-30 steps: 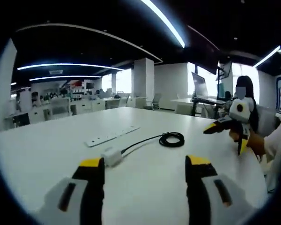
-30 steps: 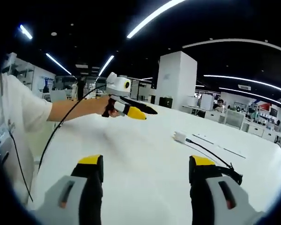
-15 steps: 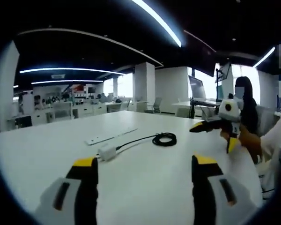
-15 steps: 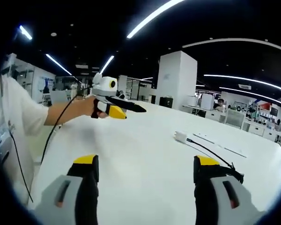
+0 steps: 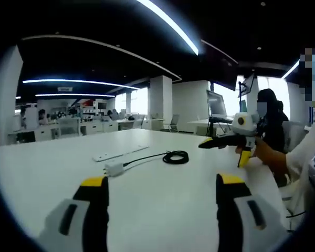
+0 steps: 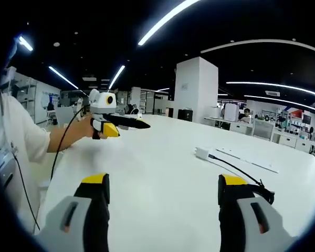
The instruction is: Plug the desk Type‑C cable into the charger adapter.
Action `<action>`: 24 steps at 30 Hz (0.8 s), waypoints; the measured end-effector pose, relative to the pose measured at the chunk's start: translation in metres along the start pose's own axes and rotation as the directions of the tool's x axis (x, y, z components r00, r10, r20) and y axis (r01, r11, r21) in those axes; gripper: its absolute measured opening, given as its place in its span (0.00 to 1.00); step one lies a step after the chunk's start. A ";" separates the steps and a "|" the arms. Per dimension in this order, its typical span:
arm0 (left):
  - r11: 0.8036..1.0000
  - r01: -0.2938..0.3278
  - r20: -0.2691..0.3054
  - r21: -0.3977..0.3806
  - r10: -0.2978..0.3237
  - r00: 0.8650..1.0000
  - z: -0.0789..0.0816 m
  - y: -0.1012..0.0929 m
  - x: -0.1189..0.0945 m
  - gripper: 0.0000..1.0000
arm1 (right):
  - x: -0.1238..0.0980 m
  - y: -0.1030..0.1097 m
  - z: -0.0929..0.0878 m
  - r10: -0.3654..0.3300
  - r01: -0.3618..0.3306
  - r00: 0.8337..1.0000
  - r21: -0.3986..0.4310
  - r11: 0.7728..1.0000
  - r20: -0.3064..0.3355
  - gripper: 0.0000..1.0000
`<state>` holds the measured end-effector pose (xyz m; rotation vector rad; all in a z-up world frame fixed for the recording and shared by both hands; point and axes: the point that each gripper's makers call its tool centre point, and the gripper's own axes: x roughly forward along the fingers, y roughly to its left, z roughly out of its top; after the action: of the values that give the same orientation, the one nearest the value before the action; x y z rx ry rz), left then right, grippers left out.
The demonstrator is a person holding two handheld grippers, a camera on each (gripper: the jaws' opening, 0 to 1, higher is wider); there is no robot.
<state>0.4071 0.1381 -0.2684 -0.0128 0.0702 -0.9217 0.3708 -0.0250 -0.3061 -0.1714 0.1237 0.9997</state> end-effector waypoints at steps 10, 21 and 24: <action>1.000 -0.003 0.012 0.019 0.003 1.000 0.000 -0.020 -0.018 0.84 | -0.011 0.004 0.005 -0.018 0.018 1.000 -0.012 1.000 0.008 0.89; 1.000 -0.026 0.041 0.011 0.025 0.999 -0.004 -0.025 -0.030 0.83 | -0.025 0.014 -0.002 -0.031 0.030 0.999 0.021 0.999 0.024 0.91; 1.000 -0.025 0.055 0.000 0.025 0.998 -0.004 -0.028 -0.035 0.83 | -0.032 0.011 -0.002 -0.059 0.057 0.998 0.035 0.998 0.033 0.92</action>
<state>0.3629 0.1492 -0.2693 -0.0365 0.0189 -0.8961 0.3439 -0.0459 -0.3035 -0.1264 0.1039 0.9417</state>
